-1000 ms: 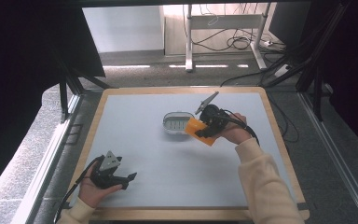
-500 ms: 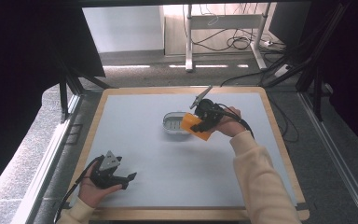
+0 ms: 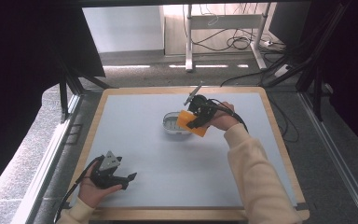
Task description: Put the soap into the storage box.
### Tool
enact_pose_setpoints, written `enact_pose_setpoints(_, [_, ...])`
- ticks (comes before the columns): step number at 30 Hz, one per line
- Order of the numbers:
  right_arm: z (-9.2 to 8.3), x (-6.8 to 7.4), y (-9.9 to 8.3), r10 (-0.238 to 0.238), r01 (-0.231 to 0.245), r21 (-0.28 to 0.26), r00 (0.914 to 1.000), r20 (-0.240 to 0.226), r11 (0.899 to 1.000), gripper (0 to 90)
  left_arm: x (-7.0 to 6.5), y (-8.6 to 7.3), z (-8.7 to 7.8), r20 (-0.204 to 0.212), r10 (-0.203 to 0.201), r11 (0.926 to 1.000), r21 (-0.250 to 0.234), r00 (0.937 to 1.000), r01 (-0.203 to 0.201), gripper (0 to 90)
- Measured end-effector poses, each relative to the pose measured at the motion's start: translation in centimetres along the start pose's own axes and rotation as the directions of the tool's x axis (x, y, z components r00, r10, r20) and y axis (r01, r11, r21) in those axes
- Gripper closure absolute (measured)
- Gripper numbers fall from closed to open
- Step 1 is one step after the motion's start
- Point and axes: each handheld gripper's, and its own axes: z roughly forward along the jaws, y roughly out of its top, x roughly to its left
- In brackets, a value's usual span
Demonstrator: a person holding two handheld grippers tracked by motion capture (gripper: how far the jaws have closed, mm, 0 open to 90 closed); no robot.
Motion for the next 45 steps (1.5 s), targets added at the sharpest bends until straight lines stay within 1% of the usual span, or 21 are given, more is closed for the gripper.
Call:
enact_pose_setpoints(2, [0.1, -0.2, 0.2, -0.001, 0.001, -0.002, 1.0000, -0.003, 1.000, 62.1, 0.0, 0.0, 0.0, 0.000, 0.000, 1.0000, 0.000, 1.0000, 0.000, 16.5])
enact_pose_setpoints(4, [0.3, -0.4, 0.3, -0.016, 0.016, -0.005, 0.9998, -0.012, 1.000, 62.1, 0.0, 0.0, 0.0, 0.000, 0.001, 1.0000, 0.000, 1.0000, -0.001, 16.6])
enact_pose_setpoints(7, [0.6, -0.6, 0.5, -0.025, 0.025, 0.000, 0.9996, -0.017, 1.000, 62.1, 0.0, 0.0, 0.0, 0.000, 0.001, 1.0000, 0.002, 1.0000, -0.001, 16.6])
enact_pose_setpoints(10, [0.9, -0.9, 0.8, -0.021, 0.021, 0.007, 0.9997, -0.014, 1.000, 62.1, 0.0, 0.0, 0.0, 0.000, 0.006, 1.0000, 0.007, 1.0000, -0.006, 16.5])
enact_pose_setpoints(14, [1.2, -1.2, 1.0, -0.014, 0.014, 0.010, 0.9998, -0.010, 1.000, 62.1, 0.0, 0.0, 0.0, 0.000, 0.001, 1.0000, 0.003, 1.0000, -0.001, 16.6])
enact_pose_setpoints(18, [1.7, -1.9, 1.2, -0.011, 0.011, -0.007, 0.9996, -0.026, 1.000, 62.1, 0.0, 0.0, 0.0, 0.001, 0.006, 1.0000, 0.007, 1.0000, -0.006, 16.7])
enact_pose_setpoints(22, [2.2, -2.3, 1.5, -0.007, 0.007, 0.003, 0.9997, -0.021, 1.000, 62.1, 0.0, 0.0, 0.0, -0.001, 0.002, 1.0000, 0.003, 1.0000, -0.002, 16.7])
enact_pose_setpoints(26, [2.4, -2.7, 1.8, -0.002, 0.002, 0.000, 0.9997, -0.025, 1.000, 62.1, 0.1, 0.0, 0.0, 0.002, 0.009, 0.9999, 0.011, 1.0000, -0.010, 16.7])
enact_pose_setpoints(28, [2.5, -2.9, 2.1, -0.005, 0.005, 0.005, 0.9995, -0.030, 1.000, 62.1, 0.1, 0.0, 0.0, 0.002, 0.010, 0.9999, 0.011, 0.9999, -0.010, 16.7])
enact_pose_setpoints(29, [2.6, -3.0, 2.2, -0.012, 0.012, 0.001, 0.9995, -0.029, 1.000, 62.1, 0.0, 0.0, 0.0, 0.001, 0.011, 0.9999, 0.011, 0.9999, -0.011, 16.7])
enact_pose_setpoints(30, [2.7, -3.0, 2.3, -0.010, 0.010, -0.003, 0.9995, -0.029, 1.000, 62.1, 0.0, 0.0, 0.0, 0.001, 0.009, 0.9999, 0.008, 1.0000, -0.009, 16.7])
enact_pose_setpoints(34, [3.1, -3.1, 2.8, -0.016, 0.016, 0.012, 0.9994, -0.031, 1.000, 62.1, 0.1, 0.0, 0.0, 0.001, 0.010, 0.9999, 0.009, 1.0000, -0.010, 16.7])
enact_pose_setpoints(38, [3.2, -3.2, 3.2, -0.040, 0.040, 0.012, 0.9981, -0.048, 0.999, 62.1, 0.1, 0.0, 0.0, 0.002, 0.013, 0.9999, 0.011, 0.9999, -0.013, 16.7])
enact_pose_setpoints(41, [3.4, -3.3, 3.6, -0.036, 0.037, 0.012, 0.9984, -0.043, 0.999, 62.1, 0.1, 0.0, -0.1, 0.001, 0.010, 0.9999, 0.008, 0.9999, -0.010, 16.7])
enact_pose_setpoints(45, [3.6, -3.6, 4.0, -0.044, 0.045, 0.020, 0.9981, -0.044, 0.999, 62.1, 0.1, 0.0, -0.1, 0.001, 0.006, 1.0000, 0.004, 1.0000, -0.006, 16.7])
